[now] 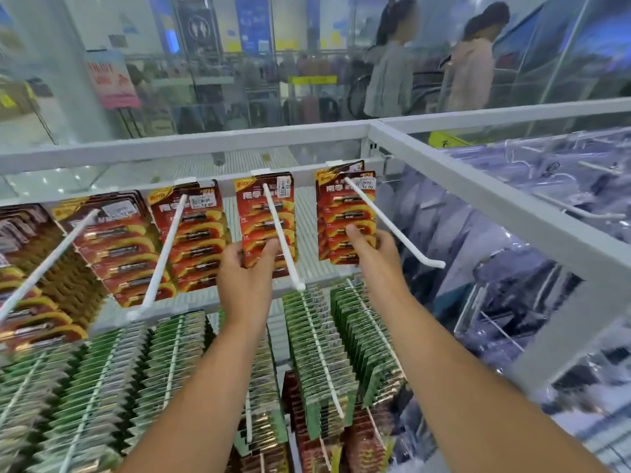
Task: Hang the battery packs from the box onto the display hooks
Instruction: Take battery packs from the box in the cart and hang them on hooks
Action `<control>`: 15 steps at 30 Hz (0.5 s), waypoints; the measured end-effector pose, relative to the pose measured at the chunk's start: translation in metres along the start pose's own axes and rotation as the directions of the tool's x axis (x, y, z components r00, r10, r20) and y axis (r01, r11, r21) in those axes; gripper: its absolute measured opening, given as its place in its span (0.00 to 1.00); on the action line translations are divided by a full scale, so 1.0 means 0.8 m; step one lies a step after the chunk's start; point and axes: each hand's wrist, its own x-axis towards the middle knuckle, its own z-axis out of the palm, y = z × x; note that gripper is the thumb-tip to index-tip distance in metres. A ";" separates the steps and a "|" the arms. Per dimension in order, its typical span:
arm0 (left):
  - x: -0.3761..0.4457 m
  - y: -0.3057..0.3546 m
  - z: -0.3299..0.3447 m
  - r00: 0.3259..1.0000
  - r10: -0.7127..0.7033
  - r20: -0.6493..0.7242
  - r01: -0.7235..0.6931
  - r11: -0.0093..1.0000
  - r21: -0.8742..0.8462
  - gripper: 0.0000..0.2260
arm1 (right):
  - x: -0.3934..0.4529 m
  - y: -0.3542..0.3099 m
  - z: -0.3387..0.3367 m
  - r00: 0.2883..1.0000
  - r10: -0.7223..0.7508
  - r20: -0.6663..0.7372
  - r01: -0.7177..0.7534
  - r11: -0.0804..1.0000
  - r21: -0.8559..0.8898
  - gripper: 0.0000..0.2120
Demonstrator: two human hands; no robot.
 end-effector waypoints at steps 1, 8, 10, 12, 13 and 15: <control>-0.005 -0.002 -0.003 0.999 0.014 -0.032 -0.013 0.999 0.042 0.15 | -0.009 0.001 -0.003 1.000 0.008 -0.011 -0.008 1.000 -0.025 0.24; -0.069 -0.009 -0.037 0.995 -0.092 0.038 0.078 0.959 0.271 0.33 | -0.090 0.025 -0.036 0.994 0.089 0.065 -0.074 0.975 -0.211 0.19; -0.105 -0.002 -0.049 0.984 -0.153 0.096 0.123 0.955 0.269 0.34 | -0.123 0.032 -0.051 0.992 0.077 0.099 -0.051 0.970 -0.238 0.28; -0.152 0.008 -0.062 0.980 -0.153 0.126 0.116 0.959 0.257 0.32 | -0.162 0.037 -0.069 0.985 0.051 0.162 -0.011 0.972 -0.236 0.30; -0.179 0.012 -0.067 0.981 -0.145 0.132 0.106 0.959 0.264 0.31 | -0.184 0.037 -0.082 0.981 0.047 0.189 -0.003 0.974 -0.227 0.29; -0.236 0.022 -0.075 0.979 -0.145 0.141 0.096 0.947 0.305 0.30 | -0.225 0.043 -0.115 0.978 0.045 0.203 0.001 0.976 -0.218 0.28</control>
